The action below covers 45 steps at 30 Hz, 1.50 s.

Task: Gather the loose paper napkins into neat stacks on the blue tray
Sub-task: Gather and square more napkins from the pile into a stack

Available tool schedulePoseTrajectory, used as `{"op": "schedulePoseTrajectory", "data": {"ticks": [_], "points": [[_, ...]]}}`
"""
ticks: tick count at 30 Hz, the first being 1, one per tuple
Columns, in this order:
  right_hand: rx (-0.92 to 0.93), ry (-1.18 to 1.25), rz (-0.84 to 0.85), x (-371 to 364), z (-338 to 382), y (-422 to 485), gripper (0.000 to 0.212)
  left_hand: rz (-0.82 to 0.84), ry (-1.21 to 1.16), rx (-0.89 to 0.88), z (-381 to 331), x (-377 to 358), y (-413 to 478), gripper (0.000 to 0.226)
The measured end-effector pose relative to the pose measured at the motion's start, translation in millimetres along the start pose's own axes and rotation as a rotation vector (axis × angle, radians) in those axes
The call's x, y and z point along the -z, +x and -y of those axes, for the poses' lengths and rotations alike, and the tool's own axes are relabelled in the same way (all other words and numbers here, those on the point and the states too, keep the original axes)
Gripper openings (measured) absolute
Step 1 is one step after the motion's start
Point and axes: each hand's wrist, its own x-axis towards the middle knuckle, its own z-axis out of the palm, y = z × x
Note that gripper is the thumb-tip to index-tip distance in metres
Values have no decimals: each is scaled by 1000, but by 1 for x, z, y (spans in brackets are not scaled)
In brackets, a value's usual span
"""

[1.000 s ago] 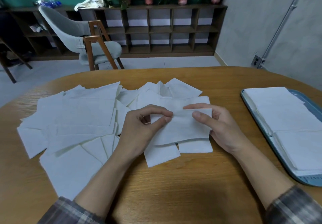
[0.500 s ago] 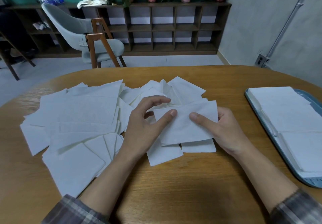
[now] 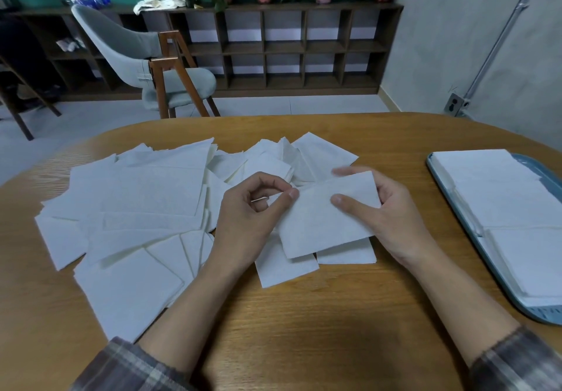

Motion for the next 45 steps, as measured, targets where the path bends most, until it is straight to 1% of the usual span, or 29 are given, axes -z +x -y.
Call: {"op": "schedulePoseTrajectory", "data": {"ticks": [2, 3, 4, 5, 6, 7, 9, 10, 11, 13, 14, 15, 20, 22, 24, 25, 27, 28, 29, 30, 32, 34, 36, 37, 39, 42, 45], "points": [[23, 9, 40, 2, 0, 1, 63, -30, 55, -18, 3, 0, 1, 6], [35, -1, 66, 3, 1, 0, 65, -38, 87, -32, 4, 0, 1, 6], [61, -27, 95, 5, 1, 1, 59, -38, 123, -56, 4, 0, 0, 7], [96, -107, 113, 8, -1, 2, 47, -38, 177, -98, 5, -1, -2, 9], [130, -206, 116, 10, -3, 3, 35, -39, 254, -168, 6, -2, -3, 11], [150, -285, 100, 11, -4, 4, 28, -38, 345, -261, 8, -4, -4, 15], [136, -325, 8, 11, -6, 6, 29, 11, 484, -433, 14, -7, -6, 18], [127, -321, -50, 13, -6, 8, 29, 87, 508, -464, 15, -8, -7, 16], [123, -317, -97, 14, -6, 9, 28, 207, 522, -454, 16, -9, -8, 14], [113, -316, -147, 17, -9, 11, 27, 493, 604, -365, 17, -12, -10, 22], [109, -325, -145, 17, -9, 10, 27, 587, 661, -333, 19, -13, -11, 27], [113, -336, -128, 17, -8, 10, 29, 626, 694, -330, 21, -14, -11, 29], [157, -375, -85, 16, -8, 9, 36, 548, 669, -426, 20, -16, -12, 11], [201, -453, -100, 16, -12, 9, 34, 489, 580, -378, 16, -17, -13, 6], [256, -483, -103, 14, -13, 8, 24, 391, 460, -299, 11, -16, -14, 3], [285, -473, -78, 14, -12, 7, 22, 329, 405, -267, 9, -15, -14, 3], [325, -422, 4, 12, -7, 1, 35, 217, 302, -205, 6, -15, -15, 3], [317, -400, 40, 10, -6, -1, 38, 176, 257, -176, 5, -15, -15, 3], [310, -390, 65, 8, -5, -3, 36, 144, 218, -150, 4, -15, -15, 3], [309, -398, 71, 5, -7, -3, 29, 118, 183, -128, 4, -16, -14, 3], [284, -395, 24, 0, -11, -3, 14, 97, 123, -95, 1, -16, -13, 3], [232, -287, -27, -1, -10, -2, 10, 147, 90, -42, -3, -15, -12, 11], [193, -116, -56, 0, -5, -2, 12, 253, 102, 16, -6, -15, -13, 21], [173, -56, -80, 1, -3, -2, 14, 294, 128, 28, -6, -15, -14, 21], [121, 47, -127, 3, -2, 0, 16, 308, 170, 24, -4, -15, -12, 15], [43, 141, -147, 8, -4, 4, 20, 195, 82, 35, -5, -10, -8, 9], [-2, 155, -83, 10, -3, 4, 21, 17, 50, -2, -9, 0, -3, 10]]}}
